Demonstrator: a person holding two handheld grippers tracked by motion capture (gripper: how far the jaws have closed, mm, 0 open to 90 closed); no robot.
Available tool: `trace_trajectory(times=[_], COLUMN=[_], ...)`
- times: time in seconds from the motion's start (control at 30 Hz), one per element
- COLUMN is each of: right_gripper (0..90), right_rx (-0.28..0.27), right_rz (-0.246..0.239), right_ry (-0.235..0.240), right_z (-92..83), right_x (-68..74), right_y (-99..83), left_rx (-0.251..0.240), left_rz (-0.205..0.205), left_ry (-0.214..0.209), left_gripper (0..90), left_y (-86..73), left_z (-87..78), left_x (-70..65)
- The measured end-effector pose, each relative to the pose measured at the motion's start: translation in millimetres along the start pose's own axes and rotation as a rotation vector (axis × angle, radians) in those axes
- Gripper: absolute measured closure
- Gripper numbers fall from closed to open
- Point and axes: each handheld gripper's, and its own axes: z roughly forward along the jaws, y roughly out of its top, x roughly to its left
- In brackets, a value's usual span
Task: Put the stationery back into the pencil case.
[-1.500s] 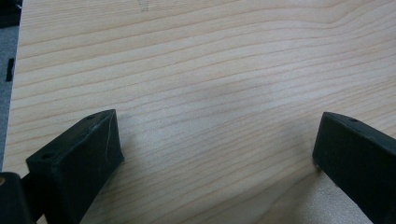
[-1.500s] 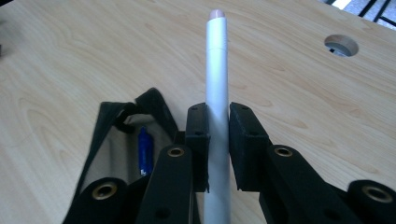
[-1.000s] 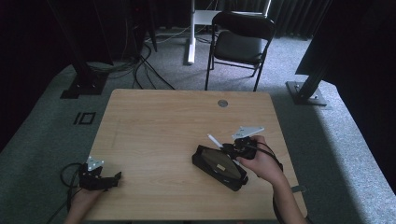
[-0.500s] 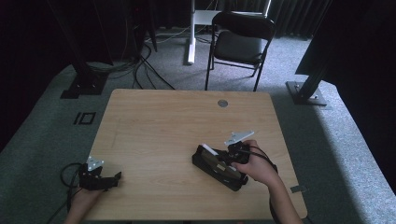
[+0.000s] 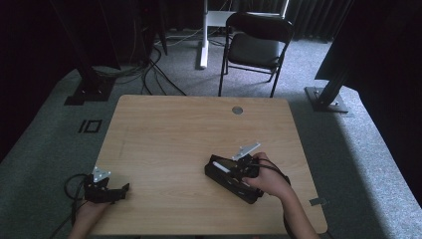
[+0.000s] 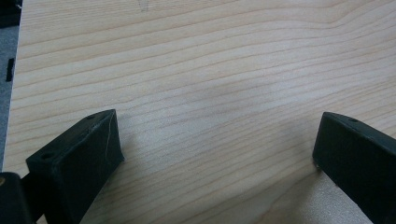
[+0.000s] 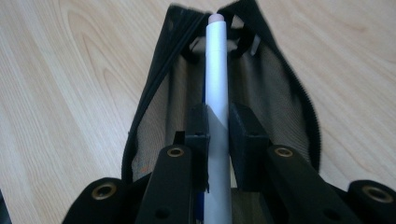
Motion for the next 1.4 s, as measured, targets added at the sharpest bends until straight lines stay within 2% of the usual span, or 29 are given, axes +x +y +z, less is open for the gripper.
trace_trajectory(times=[0.63,0.93,1.1,1.17,1.33,1.4], right_gripper=[78.3,73.7,71.0,69.2,61.6,60.1], right_rx=[0.081,0.09,0.039,-0.009,-0.081,-0.122], right_rz=[-0.013,-0.003,-0.004,-0.002,-0.01,0.005], right_ry=[0.03,0.044,0.042,0.038,0.013,0.003], right_z=[22.0,20.9,9.5,1.9,-14.3,-19.3], right_x=[5.6,6.7,4.9,3.0,0.4,-0.8], right_y=[5.6,4.7,6.4,7.7,9.5,10.3], left_rx=[0.0,0.0,0.0,0.0,-0.001,0.0], left_rz=[0.0,0.0,0.0,0.0,-0.001,0.0], left_ry=[0.0,0.0,0.0,0.0,0.0,0.0], left_gripper=[1.4,1.4,1.4,1.4,1.4,1.4], left_y=[0.0,0.0,0.0,0.0,0.0,0.0], left_z=[0.0,0.0,0.0,0.0,0.1,0.1], left_x=[0.0,0.0,0.0,0.0,-0.1,0.0])
